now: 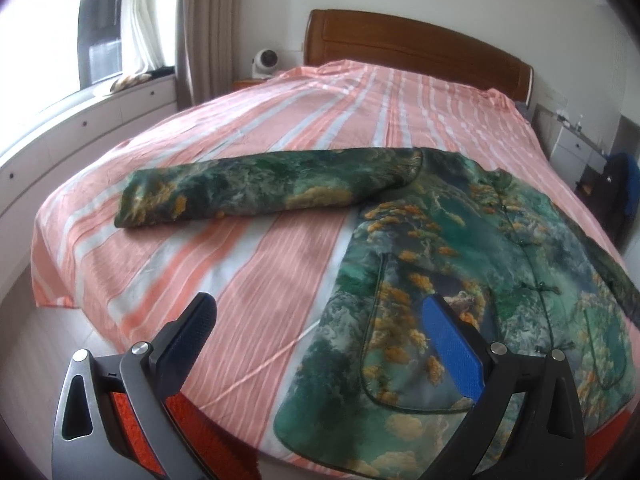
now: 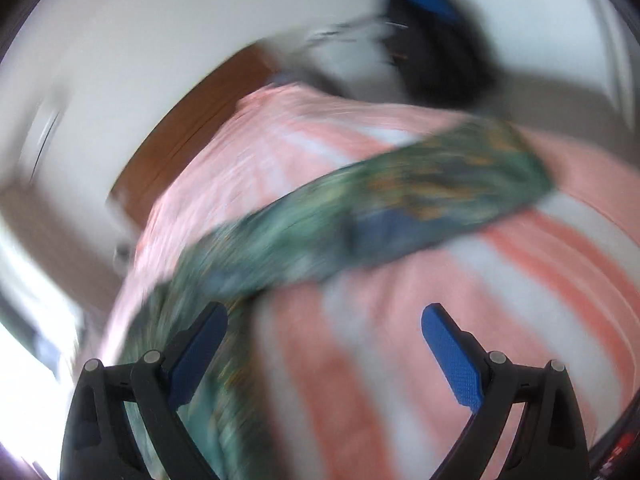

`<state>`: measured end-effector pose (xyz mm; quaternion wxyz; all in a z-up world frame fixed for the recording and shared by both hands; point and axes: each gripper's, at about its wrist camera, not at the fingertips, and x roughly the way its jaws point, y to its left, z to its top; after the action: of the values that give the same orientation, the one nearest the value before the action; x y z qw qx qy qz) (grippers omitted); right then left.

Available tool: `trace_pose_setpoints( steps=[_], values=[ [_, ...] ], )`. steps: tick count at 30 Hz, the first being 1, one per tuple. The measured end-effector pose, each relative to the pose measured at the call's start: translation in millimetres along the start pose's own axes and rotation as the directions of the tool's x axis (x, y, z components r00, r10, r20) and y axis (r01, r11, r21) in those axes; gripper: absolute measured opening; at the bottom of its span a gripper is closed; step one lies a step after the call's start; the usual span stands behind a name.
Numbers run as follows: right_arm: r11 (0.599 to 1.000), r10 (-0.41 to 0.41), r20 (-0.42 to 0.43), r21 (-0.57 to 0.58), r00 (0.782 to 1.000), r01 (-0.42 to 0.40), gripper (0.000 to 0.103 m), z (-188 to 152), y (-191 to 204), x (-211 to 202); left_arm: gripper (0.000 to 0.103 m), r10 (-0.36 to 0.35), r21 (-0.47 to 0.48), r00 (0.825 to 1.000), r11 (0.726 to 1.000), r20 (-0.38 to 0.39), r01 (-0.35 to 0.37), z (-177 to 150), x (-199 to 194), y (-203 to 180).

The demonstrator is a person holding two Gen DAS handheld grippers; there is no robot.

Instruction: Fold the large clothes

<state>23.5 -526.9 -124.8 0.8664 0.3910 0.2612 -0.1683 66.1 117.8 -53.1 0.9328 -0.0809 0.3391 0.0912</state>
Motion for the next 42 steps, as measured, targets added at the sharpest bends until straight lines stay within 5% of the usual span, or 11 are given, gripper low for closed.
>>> trace_pose_setpoints(
  steps=[6, 9, 10, 13, 19, 24, 29, 33, 36, 39, 42],
  values=[
    [0.928, -0.033, 0.057, 0.372, 0.998, 0.010, 0.089, 48, -94, 32, 0.102, 0.026, 0.013, 1.000, 1.000, 0.005, -0.026, 2, 1, -1],
    [0.937, -0.077, 0.045, 0.344, 0.996, 0.057, 0.051, 66, -92, 48, 0.102, 0.033, 0.010, 0.999, 0.999, -0.002, -0.033, 4, 4, -2],
    [0.939, -0.122, 0.021, 0.326, 0.992, 0.109, 0.019, 68, -90, 54, 0.102, 0.034, 0.007, 0.999, 0.999, -0.007, -0.034, 5, 5, -2],
    [0.947, -0.237, 0.008, 0.227, 0.971, 0.229, 0.011, 76, -62, 52, 0.102, 0.024, -0.013, 1.000, 1.000, 0.000, -0.024, 5, 5, 2],
    [0.977, -0.055, 0.136, -0.195, 0.989, 0.081, 0.011, 103, 118, 11, 0.102, 0.033, -0.030, 0.999, 0.999, 0.010, -0.032, 3, 15, 8],
    [0.894, 0.174, 0.080, -0.430, 0.981, -0.124, 0.011, 75, 288, 13, 0.102, 0.047, -0.050, 0.999, 0.998, 0.006, -0.046, -5, 20, 17],
    [0.784, 0.255, -0.085, -0.565, 0.963, -0.257, 0.011, -18, 412, 79, 0.102, 0.063, -0.072, 0.998, 0.996, 0.026, -0.061, -11, 17, 33],
    [0.756, 0.238, -0.206, -0.574, 0.949, -0.315, 0.022, -110, 450, 145, 0.102, 0.075, -0.087, 0.997, 0.994, 0.030, -0.072, -13, 21, 41],
    [0.769, 0.203, -0.352, -0.521, 0.914, -0.371, 0.064, -165, 454, 194, 0.102, 0.075, -0.069, 0.997, 0.995, 0.026, -0.073, -15, 24, 41],
    [0.799, 0.212, -0.438, -0.436, 0.873, -0.413, 0.064, -179, 439, 211, 0.102, 0.082, -0.025, 0.996, 0.996, 0.043, -0.081, -19, 24, 37],
    [0.774, 0.214, -0.420, -0.478, 0.882, -0.415, 0.065, -163, 427, 194, 0.102, 0.062, -0.005, 0.997, 0.998, 0.037, -0.061, -19, 27, 32]
  ],
)
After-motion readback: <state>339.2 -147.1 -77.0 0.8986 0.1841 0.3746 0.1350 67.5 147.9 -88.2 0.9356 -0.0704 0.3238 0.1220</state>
